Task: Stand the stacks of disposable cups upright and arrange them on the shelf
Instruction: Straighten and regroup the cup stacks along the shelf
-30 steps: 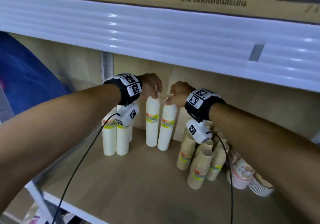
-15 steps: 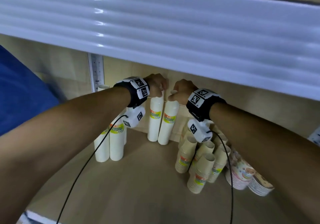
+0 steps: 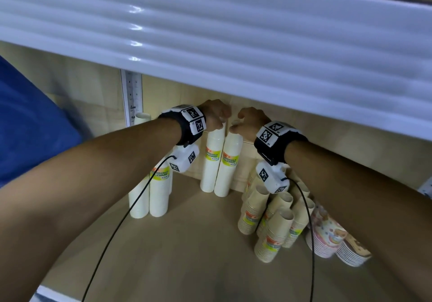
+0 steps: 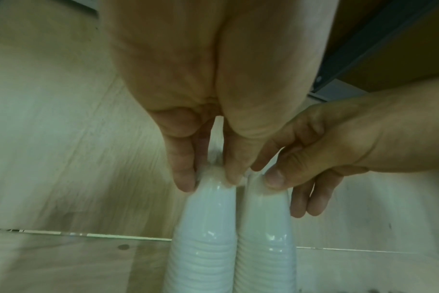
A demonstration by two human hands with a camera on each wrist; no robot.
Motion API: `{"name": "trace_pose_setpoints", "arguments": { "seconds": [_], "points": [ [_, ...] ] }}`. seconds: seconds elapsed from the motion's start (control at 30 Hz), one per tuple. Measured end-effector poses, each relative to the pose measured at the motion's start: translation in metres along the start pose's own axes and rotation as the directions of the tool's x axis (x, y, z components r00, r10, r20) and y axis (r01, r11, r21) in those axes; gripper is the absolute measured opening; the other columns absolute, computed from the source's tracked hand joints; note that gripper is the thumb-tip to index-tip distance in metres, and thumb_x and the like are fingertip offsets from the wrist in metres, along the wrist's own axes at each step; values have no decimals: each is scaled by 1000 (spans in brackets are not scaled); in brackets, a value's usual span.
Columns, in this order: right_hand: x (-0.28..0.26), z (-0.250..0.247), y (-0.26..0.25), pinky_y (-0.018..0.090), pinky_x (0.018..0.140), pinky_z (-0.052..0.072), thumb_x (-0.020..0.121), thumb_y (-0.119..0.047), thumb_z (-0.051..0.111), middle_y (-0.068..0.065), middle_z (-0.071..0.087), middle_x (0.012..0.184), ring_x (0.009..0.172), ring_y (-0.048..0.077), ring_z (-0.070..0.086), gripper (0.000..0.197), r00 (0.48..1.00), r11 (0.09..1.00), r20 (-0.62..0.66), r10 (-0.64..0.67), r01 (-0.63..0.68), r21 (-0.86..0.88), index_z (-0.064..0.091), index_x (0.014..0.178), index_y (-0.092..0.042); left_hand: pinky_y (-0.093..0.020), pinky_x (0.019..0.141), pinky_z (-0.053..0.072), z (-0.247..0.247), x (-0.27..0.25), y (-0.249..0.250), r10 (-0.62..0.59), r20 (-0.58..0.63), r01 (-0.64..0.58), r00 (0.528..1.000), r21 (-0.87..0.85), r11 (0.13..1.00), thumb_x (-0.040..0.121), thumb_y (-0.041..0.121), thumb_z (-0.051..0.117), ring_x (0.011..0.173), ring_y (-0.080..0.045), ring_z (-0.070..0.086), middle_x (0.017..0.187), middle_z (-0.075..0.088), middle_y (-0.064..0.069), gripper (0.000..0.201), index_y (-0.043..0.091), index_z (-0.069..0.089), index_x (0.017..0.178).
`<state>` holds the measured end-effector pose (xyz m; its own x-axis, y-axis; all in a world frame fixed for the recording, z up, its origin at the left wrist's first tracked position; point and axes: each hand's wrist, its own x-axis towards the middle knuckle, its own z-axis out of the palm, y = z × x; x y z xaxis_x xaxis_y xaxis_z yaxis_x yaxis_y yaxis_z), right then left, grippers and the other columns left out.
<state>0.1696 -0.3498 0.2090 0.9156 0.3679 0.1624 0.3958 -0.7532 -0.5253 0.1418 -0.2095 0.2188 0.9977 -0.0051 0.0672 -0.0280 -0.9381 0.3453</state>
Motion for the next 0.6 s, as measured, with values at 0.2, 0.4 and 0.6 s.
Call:
{"name": "trace_pose_setpoints", "arguments": {
  "seconds": [0.2,0.4,0.6],
  "points": [
    [-3,-6,-14,18,85,40,99,-20,51,17,49,139,121,27,50,35,998,993,-56,9,-16,-119,51,130,-3,-20,96,27,-18,-15,0,21,-173,-21,985,1,1000,100,15,52,140,-25,33,153,34,-9,48,10,39,145],
    [-10,-5,-42,26,83,39,102,-25,45,14,52,137,124,28,50,38,999,979,40,-35,43,-201,51,133,-3,-32,105,33,-38,-20,-24,-4,-116,17,993,113,993,99,23,52,132,-26,42,146,42,-6,36,16,52,135],
    [-16,17,-79,29,88,47,90,-30,59,11,59,128,115,28,57,40,984,951,-12,-177,168,-261,59,124,-10,-27,87,41,-64,-42,-66,-79,-146,96,986,108,989,92,25,64,109,-21,55,116,53,3,29,26,61,120]
  ]
}}
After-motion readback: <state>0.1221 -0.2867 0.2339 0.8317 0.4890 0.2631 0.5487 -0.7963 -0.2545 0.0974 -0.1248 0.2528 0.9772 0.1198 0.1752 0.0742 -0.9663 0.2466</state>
